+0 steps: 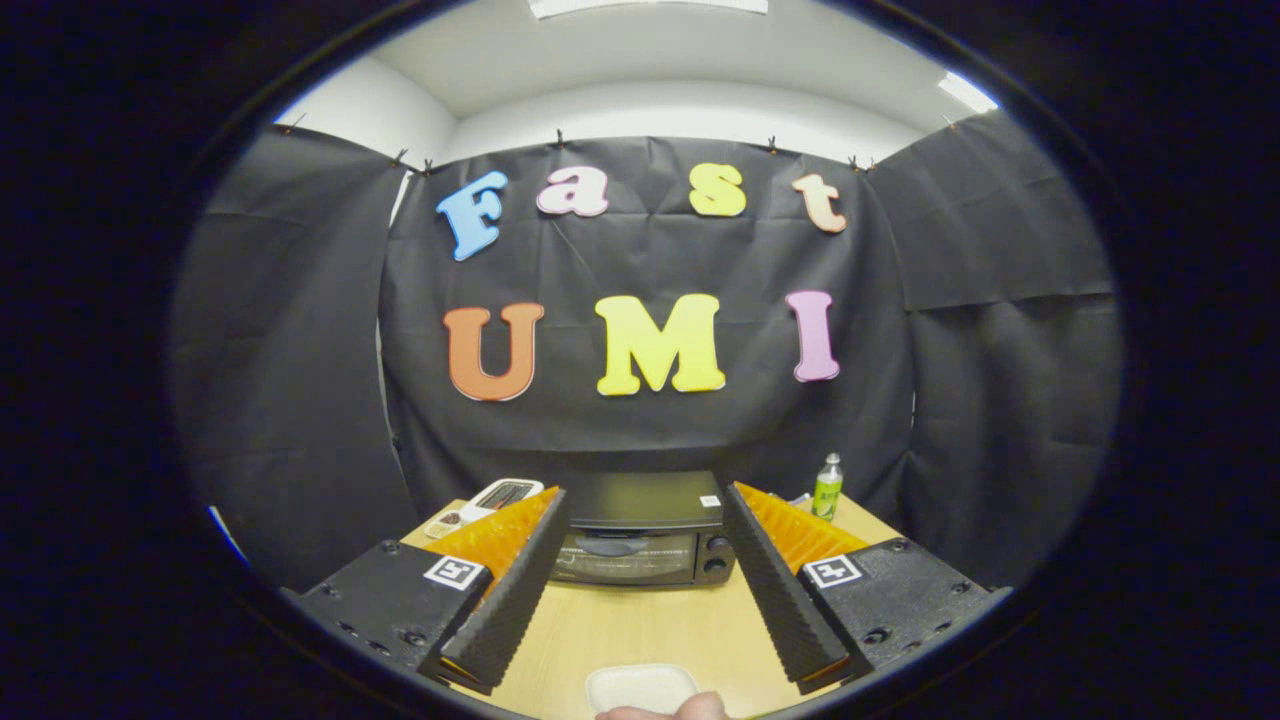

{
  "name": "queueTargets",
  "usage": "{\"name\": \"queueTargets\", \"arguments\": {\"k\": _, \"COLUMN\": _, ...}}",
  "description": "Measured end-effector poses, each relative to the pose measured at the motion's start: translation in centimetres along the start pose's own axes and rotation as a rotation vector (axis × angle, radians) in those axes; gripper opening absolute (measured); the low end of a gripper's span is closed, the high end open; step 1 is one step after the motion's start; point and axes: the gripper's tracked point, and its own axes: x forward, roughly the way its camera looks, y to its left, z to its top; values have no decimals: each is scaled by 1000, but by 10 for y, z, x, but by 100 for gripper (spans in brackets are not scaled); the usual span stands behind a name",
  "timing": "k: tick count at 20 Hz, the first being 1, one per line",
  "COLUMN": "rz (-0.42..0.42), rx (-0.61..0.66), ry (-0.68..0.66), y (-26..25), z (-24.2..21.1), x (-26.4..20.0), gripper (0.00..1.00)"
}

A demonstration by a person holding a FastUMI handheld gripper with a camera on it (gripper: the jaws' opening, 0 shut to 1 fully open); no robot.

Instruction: Open the toaster oven, put the food inside, and close the toaster oven door.

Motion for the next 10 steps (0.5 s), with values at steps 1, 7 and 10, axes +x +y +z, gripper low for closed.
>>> {"name": "queueTargets", "arguments": {"k": 1, "rz": -10, "rx": -3, "ry": -23, "y": -4, "z": 7, "x": -14, "gripper": 100}}
{"name": "queueTargets", "arguments": {"k": 7, "rz": 32, "rx": -7, "ry": -29, "y": -1, "z": -5, "x": -73, "gripper": 100}}
{"name": "queueTargets", "arguments": {"k": 10, "rz": 55, "rx": -11, "ry": -13, "y": 5, "z": -23, "x": -88, "gripper": 100}}
